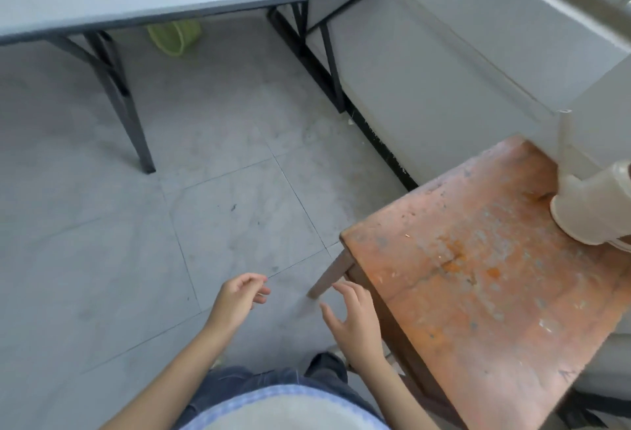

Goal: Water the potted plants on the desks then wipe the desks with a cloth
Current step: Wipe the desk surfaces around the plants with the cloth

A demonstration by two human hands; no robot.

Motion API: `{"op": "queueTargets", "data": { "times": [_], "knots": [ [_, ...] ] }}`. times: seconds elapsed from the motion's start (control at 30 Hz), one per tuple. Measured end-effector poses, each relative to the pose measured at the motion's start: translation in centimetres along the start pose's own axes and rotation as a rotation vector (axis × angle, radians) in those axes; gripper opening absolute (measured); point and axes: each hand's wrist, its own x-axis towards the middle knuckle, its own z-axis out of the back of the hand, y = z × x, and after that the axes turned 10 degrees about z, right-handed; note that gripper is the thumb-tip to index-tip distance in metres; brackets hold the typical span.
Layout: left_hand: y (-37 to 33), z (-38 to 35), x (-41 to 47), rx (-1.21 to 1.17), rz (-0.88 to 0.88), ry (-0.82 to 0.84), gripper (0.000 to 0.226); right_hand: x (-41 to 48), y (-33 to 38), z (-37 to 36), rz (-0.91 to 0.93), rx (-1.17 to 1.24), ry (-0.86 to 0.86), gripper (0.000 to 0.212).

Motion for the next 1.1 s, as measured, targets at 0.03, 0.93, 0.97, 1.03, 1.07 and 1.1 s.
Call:
{"op": "queueTargets", "data": {
  "times": [0.03, 0.93, 0.97, 1.03, 1.07, 1.1],
  "knots": [
    [0.1, 1.6, 0.3, 0.053, -0.038, 0.006, 0.020, 0.1, 1.1, -0.8, -0.060, 0.017, 0.034, 0.045],
    [-12.0, 19.2, 15.5, 0.028, -0.050, -0.222, 0.013, 26.0, 11.4, -8.5, -0.167, 0.048, 0.213, 0.043],
    [-12.9, 18.7, 16.0, 0.038, -0.057, -0.209, 0.013, 27.0, 11.1, -8.5, -0.167, 0.051, 0.220, 0.043],
    [-14.3, 17.8, 17.0, 0.059, -0.063, -0.179, 0.012, 28.2, 10.7, -8.6, -0.179, 0.057, 0.261, 0.042],
    [-14.7, 17.6, 17.5, 0.063, -0.059, -0.167, 0.013, 28.6, 10.4, -8.7, -0.190, 0.063, 0.282, 0.041],
    [-15.1, 17.4, 18.1, 0.056, -0.047, -0.155, 0.014, 29.0, 10.2, -8.8, -0.200, 0.067, 0.295, 0.041]
  ]
}}
